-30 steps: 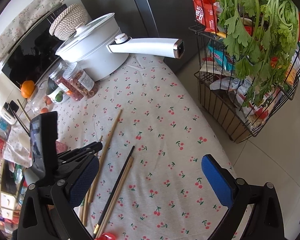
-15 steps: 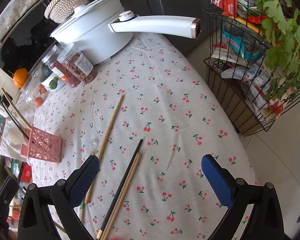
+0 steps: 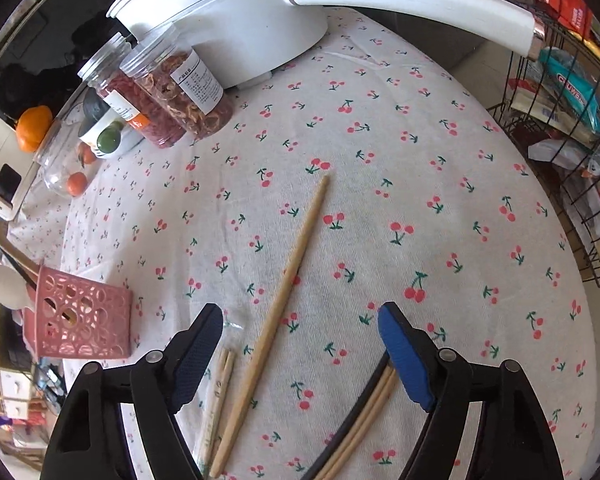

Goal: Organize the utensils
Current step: 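Carry wooden chopsticks into the basket with the left gripper while the right grasps one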

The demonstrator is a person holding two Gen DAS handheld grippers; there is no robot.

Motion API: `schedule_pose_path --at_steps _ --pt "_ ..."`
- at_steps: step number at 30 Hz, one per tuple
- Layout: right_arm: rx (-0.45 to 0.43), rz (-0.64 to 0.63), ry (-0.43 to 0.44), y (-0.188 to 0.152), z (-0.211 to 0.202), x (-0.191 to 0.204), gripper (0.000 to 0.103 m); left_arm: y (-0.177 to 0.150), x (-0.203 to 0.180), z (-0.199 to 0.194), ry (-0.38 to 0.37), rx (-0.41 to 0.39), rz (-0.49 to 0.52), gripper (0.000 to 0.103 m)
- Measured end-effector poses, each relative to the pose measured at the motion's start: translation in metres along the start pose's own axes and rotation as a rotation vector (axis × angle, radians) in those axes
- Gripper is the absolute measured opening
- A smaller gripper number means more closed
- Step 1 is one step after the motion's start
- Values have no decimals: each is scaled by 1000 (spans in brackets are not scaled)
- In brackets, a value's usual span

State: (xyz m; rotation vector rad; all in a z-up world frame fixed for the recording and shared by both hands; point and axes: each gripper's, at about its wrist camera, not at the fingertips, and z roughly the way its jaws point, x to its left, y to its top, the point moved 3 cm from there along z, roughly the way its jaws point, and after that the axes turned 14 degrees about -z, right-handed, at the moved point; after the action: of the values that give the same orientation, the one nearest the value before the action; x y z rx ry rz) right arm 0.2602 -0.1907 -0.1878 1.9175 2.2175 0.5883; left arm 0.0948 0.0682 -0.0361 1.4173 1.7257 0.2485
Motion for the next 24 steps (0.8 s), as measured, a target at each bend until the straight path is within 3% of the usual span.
schedule_pose_path --at_steps 5,7,8,10,17,24 --pt "-1 -79 -117 13 15 8 53 4 11 -6 7 -27 -13 5" --pt "-12 -121 -167 14 16 12 24 6 14 -6 10 -28 -23 5" --pt "-18 -129 -165 13 15 13 15 6 15 -5 11 -29 -29 5" --pt "-23 -117 -111 13 13 14 8 8 17 -5 14 -34 -38 6" --pt "-216 -140 25 9 -58 31 7 11 18 -18 7 -86 -42 6" --pt "-407 -231 71 -20 -140 56 6 18 12 -35 0 -159 -33 6"
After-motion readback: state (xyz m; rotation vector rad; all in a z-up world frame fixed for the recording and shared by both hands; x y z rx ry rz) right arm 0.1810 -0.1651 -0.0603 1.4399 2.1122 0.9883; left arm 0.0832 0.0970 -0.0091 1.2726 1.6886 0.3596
